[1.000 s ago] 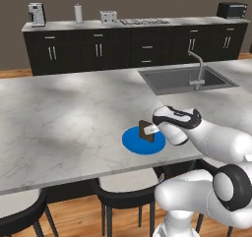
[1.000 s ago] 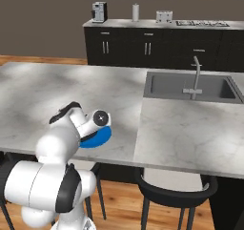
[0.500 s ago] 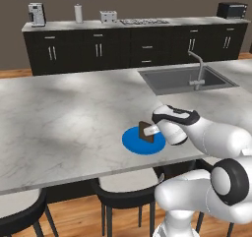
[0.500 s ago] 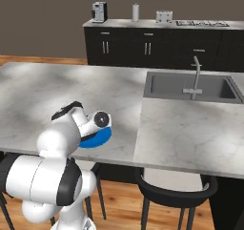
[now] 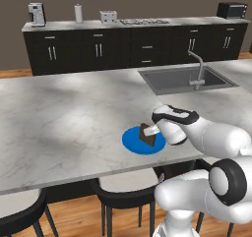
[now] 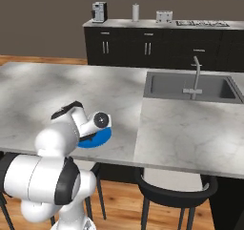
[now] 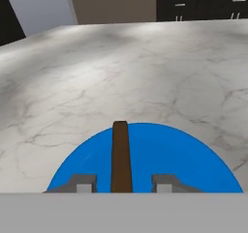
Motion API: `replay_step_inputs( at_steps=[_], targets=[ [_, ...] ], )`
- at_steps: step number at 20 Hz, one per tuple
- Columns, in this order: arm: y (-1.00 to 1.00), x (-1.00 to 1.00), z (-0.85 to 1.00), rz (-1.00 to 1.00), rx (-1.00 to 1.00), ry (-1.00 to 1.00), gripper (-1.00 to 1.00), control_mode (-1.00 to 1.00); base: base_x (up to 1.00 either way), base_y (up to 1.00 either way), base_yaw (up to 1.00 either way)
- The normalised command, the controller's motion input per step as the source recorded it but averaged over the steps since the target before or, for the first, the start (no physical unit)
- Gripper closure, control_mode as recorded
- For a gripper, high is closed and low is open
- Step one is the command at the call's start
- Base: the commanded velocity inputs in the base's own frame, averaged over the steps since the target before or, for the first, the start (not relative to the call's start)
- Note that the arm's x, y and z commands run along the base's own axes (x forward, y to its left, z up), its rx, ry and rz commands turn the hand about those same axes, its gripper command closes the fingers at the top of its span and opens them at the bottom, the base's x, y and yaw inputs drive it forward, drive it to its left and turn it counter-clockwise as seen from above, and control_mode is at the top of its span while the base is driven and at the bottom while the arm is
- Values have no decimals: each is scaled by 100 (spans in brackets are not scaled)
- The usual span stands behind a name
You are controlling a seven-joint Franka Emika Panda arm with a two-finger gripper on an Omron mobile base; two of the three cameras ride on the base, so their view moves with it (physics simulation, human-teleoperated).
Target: Start the toaster. Once the lever pops up, take the bread to the plate on the dining counter.
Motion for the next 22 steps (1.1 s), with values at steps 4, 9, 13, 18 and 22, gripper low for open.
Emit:
replay_step_inputs(
  at_steps=[4,9,13,18,22],
  targets=[
    [0,0,0,0,0,0,-100,-100,0,0,0],
    [0,0,0,0,0,0,-100,-100,0,0,0],
    [0,0,14,0,0,0,-100,-100,0,0,0],
    [0,0,41,0,0,0,-100,-100,0,0,0],
    [0,0,50,0,0,0,-100,-100,0,0,0]
  ],
)
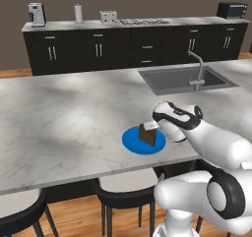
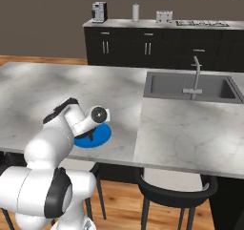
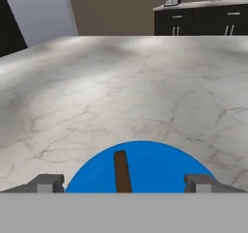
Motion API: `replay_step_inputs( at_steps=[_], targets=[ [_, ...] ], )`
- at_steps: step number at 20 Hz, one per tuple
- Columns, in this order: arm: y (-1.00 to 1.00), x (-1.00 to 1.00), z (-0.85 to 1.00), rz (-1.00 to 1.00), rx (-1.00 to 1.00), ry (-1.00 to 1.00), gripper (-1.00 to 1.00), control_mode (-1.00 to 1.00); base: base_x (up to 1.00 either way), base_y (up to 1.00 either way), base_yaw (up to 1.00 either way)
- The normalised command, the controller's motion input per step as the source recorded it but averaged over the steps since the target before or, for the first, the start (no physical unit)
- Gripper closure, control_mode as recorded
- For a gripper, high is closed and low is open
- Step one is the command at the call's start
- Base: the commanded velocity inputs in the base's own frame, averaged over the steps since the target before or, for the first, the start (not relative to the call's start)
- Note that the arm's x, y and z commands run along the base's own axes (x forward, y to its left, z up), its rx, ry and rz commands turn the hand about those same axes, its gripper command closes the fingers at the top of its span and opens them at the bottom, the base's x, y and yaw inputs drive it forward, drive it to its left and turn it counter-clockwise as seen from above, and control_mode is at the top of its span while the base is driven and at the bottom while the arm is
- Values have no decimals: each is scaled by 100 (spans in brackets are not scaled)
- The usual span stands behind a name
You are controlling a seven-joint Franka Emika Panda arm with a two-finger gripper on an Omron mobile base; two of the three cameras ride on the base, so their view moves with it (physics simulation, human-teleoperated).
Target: Start the toaster. Once the lever pops up, take the bread to the plate on the dining counter.
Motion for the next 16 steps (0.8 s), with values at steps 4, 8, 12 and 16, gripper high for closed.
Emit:
replay_step_inputs(
  at_steps=[4,8,12,16],
  targets=[
    [0,0,47,0,0,0,-100,-100,0,0,0],
    [0,0,52,0,0,0,-100,-100,0,0,0],
    [0,-20,57,-2,-2,5,-100,-100,0,0,0],
    [0,-44,62,-5,-4,10,-100,-100,0,0,0]
  ],
)
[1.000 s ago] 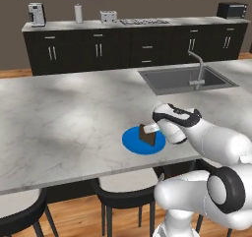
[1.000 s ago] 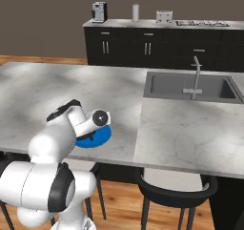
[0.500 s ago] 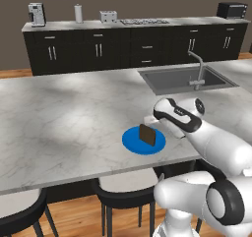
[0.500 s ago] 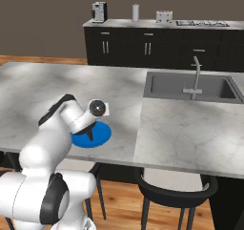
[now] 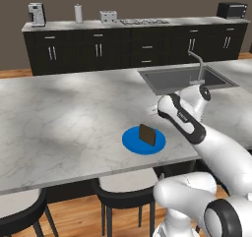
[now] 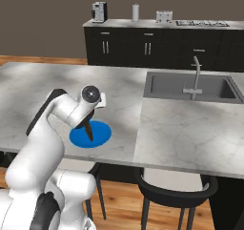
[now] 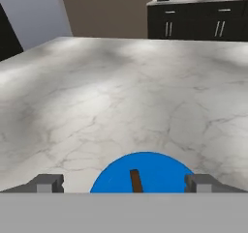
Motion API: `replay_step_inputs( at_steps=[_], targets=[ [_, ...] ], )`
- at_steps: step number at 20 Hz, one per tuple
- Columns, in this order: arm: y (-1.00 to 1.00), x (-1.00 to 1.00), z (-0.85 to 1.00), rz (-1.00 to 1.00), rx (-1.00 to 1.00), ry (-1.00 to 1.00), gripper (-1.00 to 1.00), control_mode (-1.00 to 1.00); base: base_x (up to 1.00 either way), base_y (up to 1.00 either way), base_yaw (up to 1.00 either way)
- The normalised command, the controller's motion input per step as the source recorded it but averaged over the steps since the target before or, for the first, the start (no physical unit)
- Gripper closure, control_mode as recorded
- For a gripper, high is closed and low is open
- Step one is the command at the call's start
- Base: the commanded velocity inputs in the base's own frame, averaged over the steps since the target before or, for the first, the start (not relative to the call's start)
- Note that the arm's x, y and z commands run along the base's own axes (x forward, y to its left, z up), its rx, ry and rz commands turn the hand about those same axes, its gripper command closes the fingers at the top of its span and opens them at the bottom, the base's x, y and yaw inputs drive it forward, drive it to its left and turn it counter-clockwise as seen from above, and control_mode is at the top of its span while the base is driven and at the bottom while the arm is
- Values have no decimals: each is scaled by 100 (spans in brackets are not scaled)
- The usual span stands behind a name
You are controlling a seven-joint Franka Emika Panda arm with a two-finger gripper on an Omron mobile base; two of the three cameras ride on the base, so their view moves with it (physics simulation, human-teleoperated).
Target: Start the toaster. Once the lever pops up, take the bread to the plate on the dining counter.
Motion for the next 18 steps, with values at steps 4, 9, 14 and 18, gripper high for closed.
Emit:
replay_step_inputs(
  at_steps=[4,9,14,18],
  targets=[
    [0,-80,52,-9,-5,9,-100,-100,0,0,0],
    [0,-97,45,-13,-4,7,-100,-100,0,0,0],
    [2,-99,44,-20,-4,6,-100,-100,0,0,0],
    [8,-90,40,-25,-6,6,-100,-100,0,0,0]
  ],
)
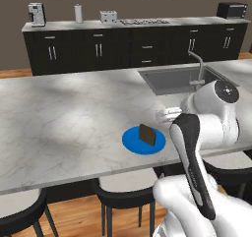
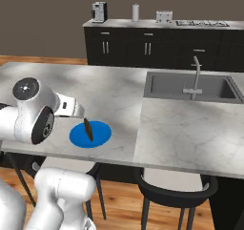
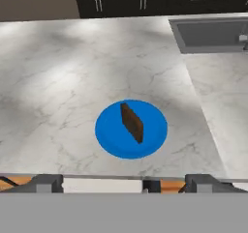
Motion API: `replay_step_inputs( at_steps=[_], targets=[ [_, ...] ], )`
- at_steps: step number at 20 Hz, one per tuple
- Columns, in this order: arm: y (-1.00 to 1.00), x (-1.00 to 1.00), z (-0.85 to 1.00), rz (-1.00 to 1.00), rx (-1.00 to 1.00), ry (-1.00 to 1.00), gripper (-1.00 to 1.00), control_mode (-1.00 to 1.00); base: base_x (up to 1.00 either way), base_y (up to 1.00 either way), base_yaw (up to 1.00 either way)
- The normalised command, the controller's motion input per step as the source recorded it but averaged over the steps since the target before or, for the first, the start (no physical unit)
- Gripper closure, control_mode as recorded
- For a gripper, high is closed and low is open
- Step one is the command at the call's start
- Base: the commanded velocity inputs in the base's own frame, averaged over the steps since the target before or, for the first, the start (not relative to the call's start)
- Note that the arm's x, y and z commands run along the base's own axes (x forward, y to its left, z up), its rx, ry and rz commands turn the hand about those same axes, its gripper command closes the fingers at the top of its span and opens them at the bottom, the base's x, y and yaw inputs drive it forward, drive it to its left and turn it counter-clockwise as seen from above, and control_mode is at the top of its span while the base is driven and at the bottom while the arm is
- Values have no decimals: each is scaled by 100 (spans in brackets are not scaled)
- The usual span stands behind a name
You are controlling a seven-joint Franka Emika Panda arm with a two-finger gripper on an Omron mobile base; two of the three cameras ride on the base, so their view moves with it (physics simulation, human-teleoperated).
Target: Start the toaster. Once the lever pops up, take the bread to the plate on the dining counter.
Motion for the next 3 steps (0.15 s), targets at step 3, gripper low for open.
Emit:
replay_step_inputs(
  at_steps=[3],
  targets=[
    [2,-78,46,-17,-6,5,-100,-100,0,0,0]
  ],
)
